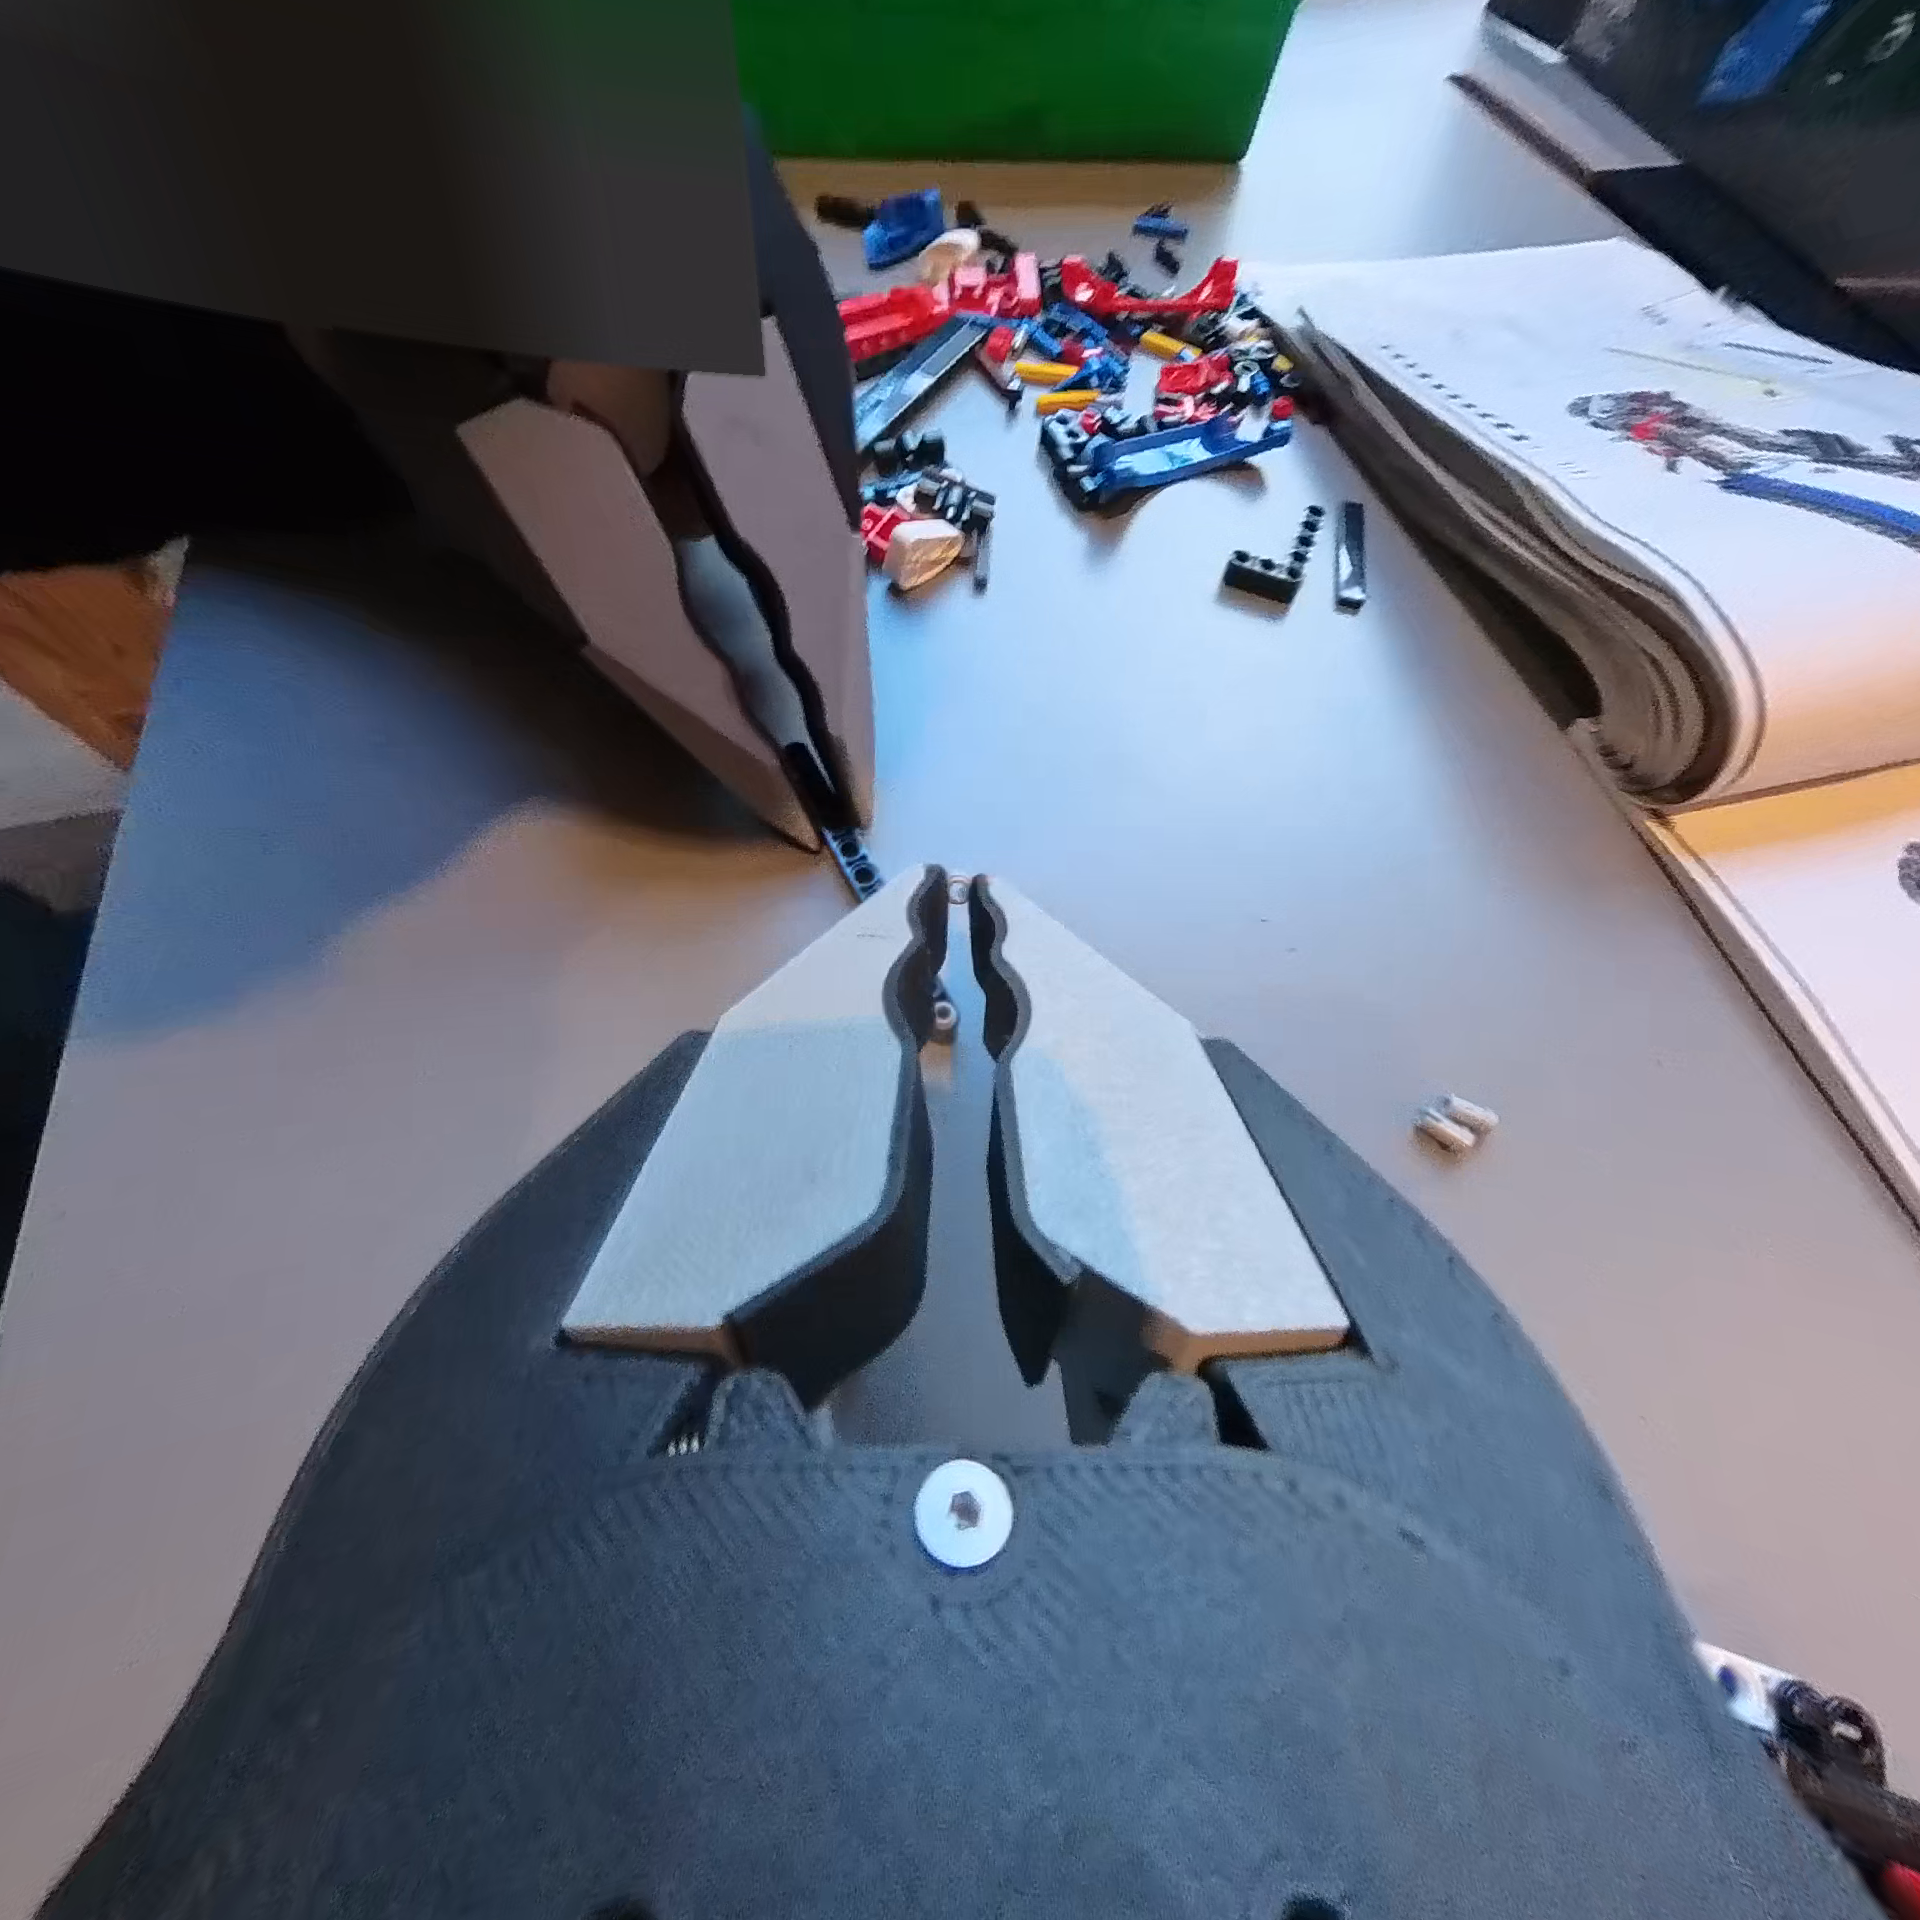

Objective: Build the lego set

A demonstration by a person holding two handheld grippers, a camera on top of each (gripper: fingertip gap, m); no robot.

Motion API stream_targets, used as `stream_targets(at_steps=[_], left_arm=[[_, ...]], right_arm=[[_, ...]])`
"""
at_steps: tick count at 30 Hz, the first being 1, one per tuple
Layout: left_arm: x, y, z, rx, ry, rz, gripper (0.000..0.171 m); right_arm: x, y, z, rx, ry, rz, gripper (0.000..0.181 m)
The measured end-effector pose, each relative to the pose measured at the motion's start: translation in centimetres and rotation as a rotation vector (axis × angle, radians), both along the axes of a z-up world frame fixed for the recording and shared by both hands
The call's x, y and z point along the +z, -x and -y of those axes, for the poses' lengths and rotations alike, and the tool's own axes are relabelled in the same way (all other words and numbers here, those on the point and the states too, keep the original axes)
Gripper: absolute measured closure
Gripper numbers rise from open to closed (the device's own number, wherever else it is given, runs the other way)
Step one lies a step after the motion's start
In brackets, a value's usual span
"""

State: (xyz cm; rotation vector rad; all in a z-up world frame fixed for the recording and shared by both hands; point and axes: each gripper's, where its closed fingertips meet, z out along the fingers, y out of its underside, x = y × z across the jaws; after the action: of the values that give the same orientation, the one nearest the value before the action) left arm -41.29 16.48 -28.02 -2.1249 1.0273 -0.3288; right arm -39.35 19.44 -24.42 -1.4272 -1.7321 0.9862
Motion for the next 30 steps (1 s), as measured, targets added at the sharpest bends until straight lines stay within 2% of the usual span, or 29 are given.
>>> stream_targets(at_steps=[6, 13, 30], left_arm=[[0.0, 0.0, 0.0, -0.002, -0.007, -0.007, 0.167], [0.0, 0.0, -0.1, -0.004, -0.009, -0.008, 0.168], [0.0, -0.1, -0.2, -0.006, -0.03, -0.027, 0.167]], right_arm=[[-1.0, 0.4, 2.0, 0.118, -0.116, 0.136, 0.18], [-2.0, 0.5, 2.1, 0.178, -0.27, 0.291, 0.18], [-2.5, 0.6, 1.8, 0.251, -0.33, 0.411, 0.18]])
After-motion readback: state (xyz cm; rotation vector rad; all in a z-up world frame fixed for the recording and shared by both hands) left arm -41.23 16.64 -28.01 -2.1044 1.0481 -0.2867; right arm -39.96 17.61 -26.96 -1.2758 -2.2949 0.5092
